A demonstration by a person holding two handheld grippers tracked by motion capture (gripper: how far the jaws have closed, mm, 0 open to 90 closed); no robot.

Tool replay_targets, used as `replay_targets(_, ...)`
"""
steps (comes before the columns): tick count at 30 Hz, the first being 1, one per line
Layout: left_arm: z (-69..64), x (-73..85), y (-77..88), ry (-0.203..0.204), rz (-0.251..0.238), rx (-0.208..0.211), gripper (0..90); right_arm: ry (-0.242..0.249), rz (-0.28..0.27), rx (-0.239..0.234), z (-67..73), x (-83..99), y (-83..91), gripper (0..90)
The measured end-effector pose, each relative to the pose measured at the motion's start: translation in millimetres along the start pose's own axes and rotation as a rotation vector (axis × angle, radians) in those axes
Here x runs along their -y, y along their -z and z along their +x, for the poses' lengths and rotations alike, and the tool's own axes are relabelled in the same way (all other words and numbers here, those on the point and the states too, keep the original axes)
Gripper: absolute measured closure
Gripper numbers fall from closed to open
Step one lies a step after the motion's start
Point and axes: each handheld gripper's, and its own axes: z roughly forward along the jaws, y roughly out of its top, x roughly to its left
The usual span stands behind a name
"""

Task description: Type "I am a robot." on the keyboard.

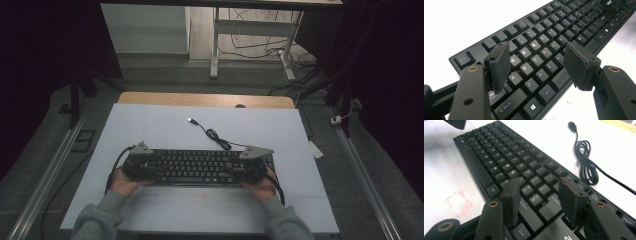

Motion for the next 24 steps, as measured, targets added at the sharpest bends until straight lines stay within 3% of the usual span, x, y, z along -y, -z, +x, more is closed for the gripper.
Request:
replay_targets(16, 0.1, -0.5, -2.1, 0.003, 0.009, -0.008, 34.9, 0.022, 0.029, -0.043, 10.4, -25.8, -39.8, 55.5)
replay_targets(19, 0.0, -0.5, -2.4, 0.002, 0.012, -0.010, 34.6, 0.020, 0.032, -0.049, 11.5, -28.8, -46.4, 59.2)
replay_targets(24, -0.4, -0.5, -3.4, -0.002, 0.016, -0.009, 34.5, 0.027, 0.063, -0.063, 13.4, -31.5, -54.5, 74.0)
